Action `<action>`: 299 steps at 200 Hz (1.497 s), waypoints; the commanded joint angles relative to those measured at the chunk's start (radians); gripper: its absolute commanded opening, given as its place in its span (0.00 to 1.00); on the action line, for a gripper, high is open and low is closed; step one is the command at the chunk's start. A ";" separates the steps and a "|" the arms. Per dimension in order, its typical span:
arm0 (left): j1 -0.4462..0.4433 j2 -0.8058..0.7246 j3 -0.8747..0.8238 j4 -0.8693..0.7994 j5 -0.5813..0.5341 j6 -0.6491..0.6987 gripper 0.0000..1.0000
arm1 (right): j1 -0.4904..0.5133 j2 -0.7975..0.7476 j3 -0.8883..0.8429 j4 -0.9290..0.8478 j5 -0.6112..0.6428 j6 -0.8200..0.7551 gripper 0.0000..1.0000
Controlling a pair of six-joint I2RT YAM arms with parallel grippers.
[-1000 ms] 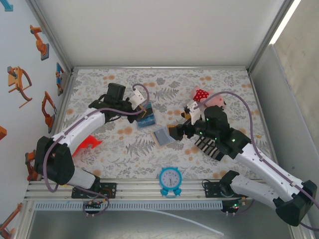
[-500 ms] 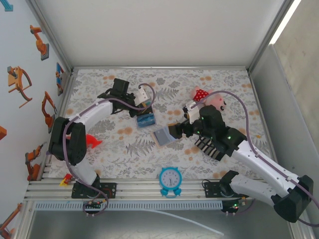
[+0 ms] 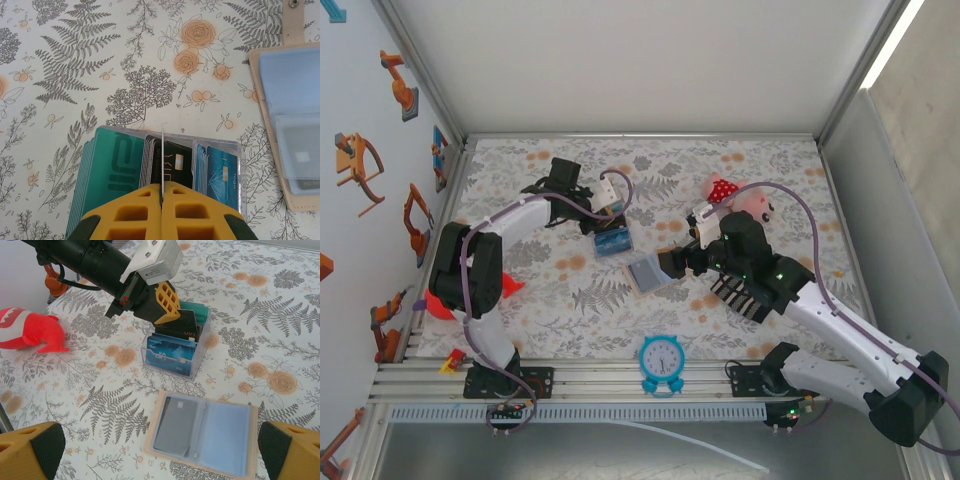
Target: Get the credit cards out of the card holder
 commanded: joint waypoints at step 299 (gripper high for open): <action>0.006 0.110 0.122 -0.090 -0.066 0.067 0.48 | 0.004 0.039 0.041 0.006 -0.046 0.023 0.99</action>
